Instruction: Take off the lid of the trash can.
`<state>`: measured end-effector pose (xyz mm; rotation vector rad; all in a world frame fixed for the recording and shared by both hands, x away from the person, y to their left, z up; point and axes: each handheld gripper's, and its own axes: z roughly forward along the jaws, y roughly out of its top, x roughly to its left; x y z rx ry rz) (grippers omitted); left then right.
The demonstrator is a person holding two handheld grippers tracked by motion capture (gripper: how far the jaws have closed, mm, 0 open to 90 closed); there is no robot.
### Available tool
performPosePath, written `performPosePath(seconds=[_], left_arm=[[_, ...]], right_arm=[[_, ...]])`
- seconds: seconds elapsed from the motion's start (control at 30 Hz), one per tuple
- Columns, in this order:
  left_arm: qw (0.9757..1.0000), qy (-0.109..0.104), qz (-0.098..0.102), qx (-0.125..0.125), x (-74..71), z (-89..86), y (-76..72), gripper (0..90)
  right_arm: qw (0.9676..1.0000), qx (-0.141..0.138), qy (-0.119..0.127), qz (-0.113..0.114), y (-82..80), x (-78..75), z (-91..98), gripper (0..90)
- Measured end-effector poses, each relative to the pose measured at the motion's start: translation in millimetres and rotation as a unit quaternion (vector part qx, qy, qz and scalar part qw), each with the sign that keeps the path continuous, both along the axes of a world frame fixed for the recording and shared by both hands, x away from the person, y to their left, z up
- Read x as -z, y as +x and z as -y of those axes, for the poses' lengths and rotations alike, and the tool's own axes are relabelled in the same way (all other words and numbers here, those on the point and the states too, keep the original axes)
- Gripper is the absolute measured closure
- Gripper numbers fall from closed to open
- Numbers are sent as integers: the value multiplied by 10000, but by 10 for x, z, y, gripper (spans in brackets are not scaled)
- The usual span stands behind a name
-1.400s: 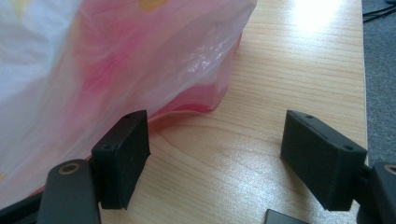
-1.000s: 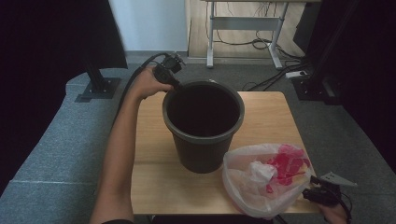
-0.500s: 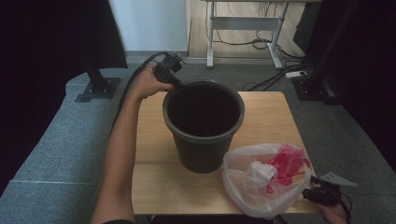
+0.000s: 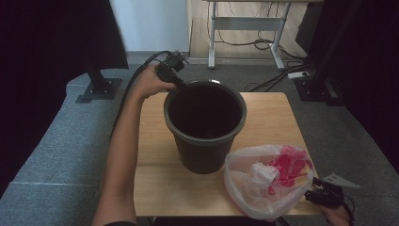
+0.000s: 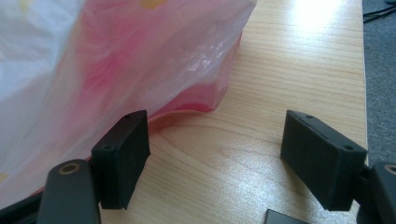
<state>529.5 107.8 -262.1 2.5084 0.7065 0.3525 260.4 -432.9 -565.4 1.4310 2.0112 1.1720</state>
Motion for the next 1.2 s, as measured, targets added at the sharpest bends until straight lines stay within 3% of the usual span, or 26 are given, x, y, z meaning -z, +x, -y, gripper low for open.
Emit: performPosePath(seconds=[0.37,0.6,0.8,1.13,1.2], left_arm=[[9998,90,162,-43,21,18,-9,772],[9992,134,371,-68,35,41,-18,769],[9992,134,367,-81,29,29,-17,769],[9973,278,660,-130,50,60,-35,758],[9961,259,830,-177,36,69,-47,758]], right_arm=[[10000,1,-4,0,1,0,-1,232],[10000,-3,-2,-1,1,0,0,232],[10000,-4,-2,-1,1,0,1,232],[10000,-4,7,-2,1,0,2,231],[10000,-5,8,-1,1,0,3,231]])
